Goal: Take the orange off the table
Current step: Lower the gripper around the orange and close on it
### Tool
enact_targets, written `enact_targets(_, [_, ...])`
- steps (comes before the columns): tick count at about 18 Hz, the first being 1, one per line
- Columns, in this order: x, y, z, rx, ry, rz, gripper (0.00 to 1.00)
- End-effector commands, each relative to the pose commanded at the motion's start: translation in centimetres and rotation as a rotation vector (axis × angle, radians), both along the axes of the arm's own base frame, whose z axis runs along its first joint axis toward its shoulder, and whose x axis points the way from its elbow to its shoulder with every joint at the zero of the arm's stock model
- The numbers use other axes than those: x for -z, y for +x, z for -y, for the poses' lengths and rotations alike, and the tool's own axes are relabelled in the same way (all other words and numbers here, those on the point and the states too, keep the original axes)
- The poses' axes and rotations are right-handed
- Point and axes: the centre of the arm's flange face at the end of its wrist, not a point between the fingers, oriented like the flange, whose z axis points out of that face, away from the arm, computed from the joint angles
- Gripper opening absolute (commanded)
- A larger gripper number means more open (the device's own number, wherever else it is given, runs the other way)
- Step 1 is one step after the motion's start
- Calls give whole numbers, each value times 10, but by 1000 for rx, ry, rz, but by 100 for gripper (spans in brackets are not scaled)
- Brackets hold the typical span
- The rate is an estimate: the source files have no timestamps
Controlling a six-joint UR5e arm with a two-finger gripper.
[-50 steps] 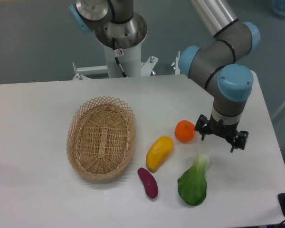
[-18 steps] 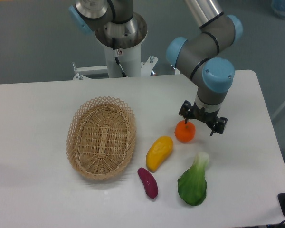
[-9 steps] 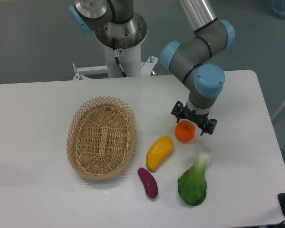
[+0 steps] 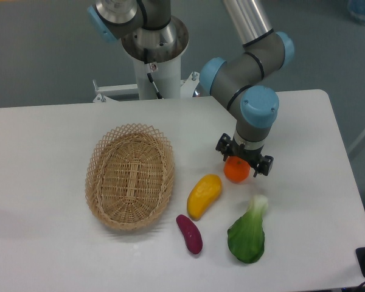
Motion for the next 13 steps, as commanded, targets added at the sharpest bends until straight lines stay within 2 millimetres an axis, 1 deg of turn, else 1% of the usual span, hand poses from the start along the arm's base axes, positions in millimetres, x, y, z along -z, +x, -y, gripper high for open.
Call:
enact_targets(1, [2,1,-2,4,-11,-11,100])
enact_targets(3, [10,5,-6,8,-87,-54,100])
enact_targets(5, [10,4,-8,-11,-106,-79,100])
enact_targets(6, [10,4,-8,-13,-106,-79,88])
enact_targets(7, [10,4,-8,-16,-106,-79,82])
enact_targets(8, [8,3,-9,-40,-102,-84,78])
enact_targets(10, [9,1,-12,-79,-97,-87,73])
enact_targets(12, [6,1,-13,-79,-90,-90,66])
enact_targets(13, [2,-1,-14,-75,-85,-95,66])
